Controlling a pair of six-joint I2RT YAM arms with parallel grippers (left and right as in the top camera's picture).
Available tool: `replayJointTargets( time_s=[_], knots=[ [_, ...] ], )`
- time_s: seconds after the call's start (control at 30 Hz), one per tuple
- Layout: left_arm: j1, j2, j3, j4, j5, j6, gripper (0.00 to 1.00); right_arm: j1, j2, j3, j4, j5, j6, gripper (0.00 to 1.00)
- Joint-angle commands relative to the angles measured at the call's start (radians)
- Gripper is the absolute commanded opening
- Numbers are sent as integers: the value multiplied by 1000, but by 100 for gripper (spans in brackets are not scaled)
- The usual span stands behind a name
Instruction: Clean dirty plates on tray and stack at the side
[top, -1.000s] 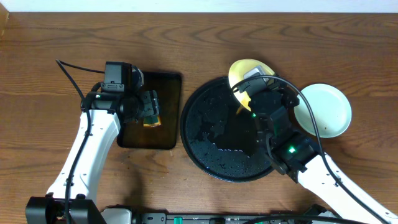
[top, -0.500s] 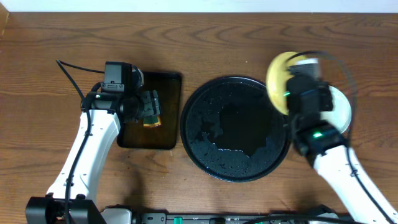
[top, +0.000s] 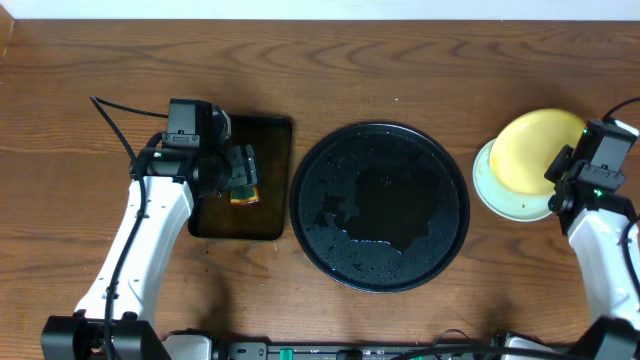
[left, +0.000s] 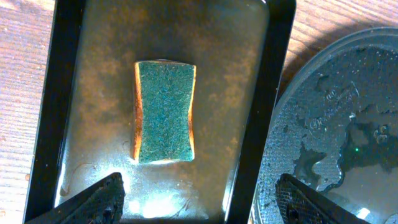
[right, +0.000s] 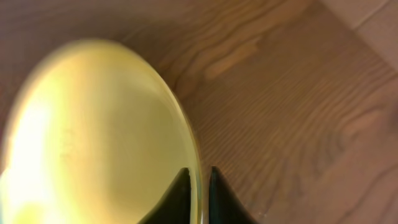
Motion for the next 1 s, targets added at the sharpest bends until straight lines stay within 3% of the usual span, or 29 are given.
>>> replayJointTargets(
  time_s=[0.0,0.17,0.57,0.6,0.63,0.67,0.97],
  knots=[
    [-1,-5,19,-3,6,5,79,-14,25,11,19,-121,29,33],
    [0,-5,19,-30,5,6,79,-6,3,11,2,-304,-3,52],
    [0,-99,8,-230,-21,89,79,164,-233,11,-428,-372,-8,62],
    [0,-130,-4,-231,-30,89,79,171,-259,11,-479,-384,-5,74],
    [0,-163,-19,-230,-35,89,79,177,-283,10,-519,-396,-6,93],
    [0,-215,-42,-230,-40,89,79,184,-312,6,-561,-399,-5,99],
    [0,-774,-313,-118,-43,67,79,254,-719,-160,-523,-399,-12,99]
  ],
)
